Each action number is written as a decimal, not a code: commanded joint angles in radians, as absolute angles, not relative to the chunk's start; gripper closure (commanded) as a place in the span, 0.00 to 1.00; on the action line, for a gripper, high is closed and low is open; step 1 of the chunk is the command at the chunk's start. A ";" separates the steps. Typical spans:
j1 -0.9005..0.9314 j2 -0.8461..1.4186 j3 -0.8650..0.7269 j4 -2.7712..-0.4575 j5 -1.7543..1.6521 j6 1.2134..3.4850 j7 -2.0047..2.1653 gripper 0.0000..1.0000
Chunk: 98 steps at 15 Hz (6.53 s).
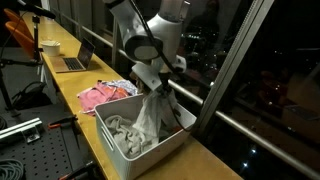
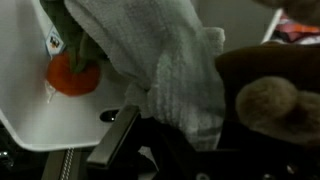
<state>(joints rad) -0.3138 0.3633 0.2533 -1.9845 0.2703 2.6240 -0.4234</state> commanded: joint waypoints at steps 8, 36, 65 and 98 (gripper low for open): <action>0.005 0.058 0.257 -1.914 0.338 2.436 -0.397 1.00; 0.151 0.273 0.290 -2.029 0.400 2.480 -0.399 0.13; -0.239 0.784 0.074 -1.748 0.076 2.847 -0.451 0.00; -0.082 0.286 0.118 -2.002 -0.009 2.672 -0.363 0.98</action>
<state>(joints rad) -0.1132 0.4534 0.1055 -1.8656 0.0101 2.7084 -0.3744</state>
